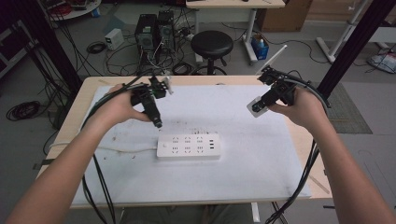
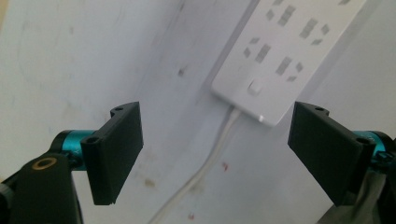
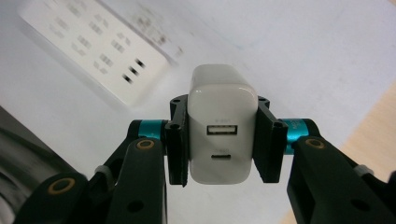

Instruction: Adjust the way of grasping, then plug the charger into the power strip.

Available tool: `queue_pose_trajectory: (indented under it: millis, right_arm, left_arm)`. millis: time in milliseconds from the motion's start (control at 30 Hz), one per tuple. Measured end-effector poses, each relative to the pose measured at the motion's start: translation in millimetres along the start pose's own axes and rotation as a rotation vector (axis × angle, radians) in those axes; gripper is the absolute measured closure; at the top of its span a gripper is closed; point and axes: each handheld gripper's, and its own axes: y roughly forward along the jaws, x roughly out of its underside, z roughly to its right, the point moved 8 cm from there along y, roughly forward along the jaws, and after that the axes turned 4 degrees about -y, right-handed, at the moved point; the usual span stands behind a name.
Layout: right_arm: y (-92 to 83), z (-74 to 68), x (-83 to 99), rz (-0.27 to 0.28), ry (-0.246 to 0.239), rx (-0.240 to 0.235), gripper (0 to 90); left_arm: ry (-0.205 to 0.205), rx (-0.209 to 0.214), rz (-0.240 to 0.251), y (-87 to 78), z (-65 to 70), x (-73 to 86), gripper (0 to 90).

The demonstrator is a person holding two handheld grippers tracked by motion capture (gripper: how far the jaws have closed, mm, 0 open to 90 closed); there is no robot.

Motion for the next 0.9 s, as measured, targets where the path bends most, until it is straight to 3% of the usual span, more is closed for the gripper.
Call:
queue_pose_trajectory:
  millis: [167, 233, 267, 333, 400, 600, 733, 833, 900]
  right_arm:
    - [6.3, 5.2, 2.6, -0.068, -0.069, 0.051, 61.9]
    - [6.5, 5.0, 2.9, -0.077, -0.06, 0.058, 61.9]
    - [7.8, 7.5, 4.1, -0.099, -0.071, 0.078, 61.9]
    - [8.3, 7.9, 3.8, -0.1, -0.085, 0.08, 61.9]
    - [7.8, 7.0, 2.6, -0.092, -0.096, 0.068, 61.9]
    - [12.3, -1.0, -7.0, -0.079, -0.184, 0.066, 61.8]
    - [22.3, -11.4, -15.7, -0.084, -0.283, 0.051, 61.8]
    - [31.3, -22.3, -25.3, -0.089, -0.317, 0.037, 61.8]
    - [39.3, -28.4, -32.7, -0.089, -0.384, 0.021, 61.8]
  left_arm:
    - [-0.078, 0.027, -0.044, 2.5, -24.1, 31.8, 17.9]
    - [-0.096, 0.026, -0.048, 3.1, -29.1, 37.1, 17.8]
    - [-0.122, 0.027, -0.054, 4.0, -38.3, 46.8, 17.8]
    - [-0.152, 0.031, -0.041, 3.4, -43.2, 53.1, 17.7]
    - [-0.158, 0.041, -0.026, 2.3, -43.6, 57.1, 16.9]
    - [-0.125, 0.054, 0.012, -2.1, -37.1, 59.1, 16.8]
    - [-0.104, 0.053, 0.011, 0.3, -32.6, 62.0, 16.1]
    - [-0.109, 0.063, 0.022, 3.5, -28.6, 64.3, 16.2]
    - [-0.099, 0.068, 0.017, 6.2, -26.2, 67.1, 16.1]
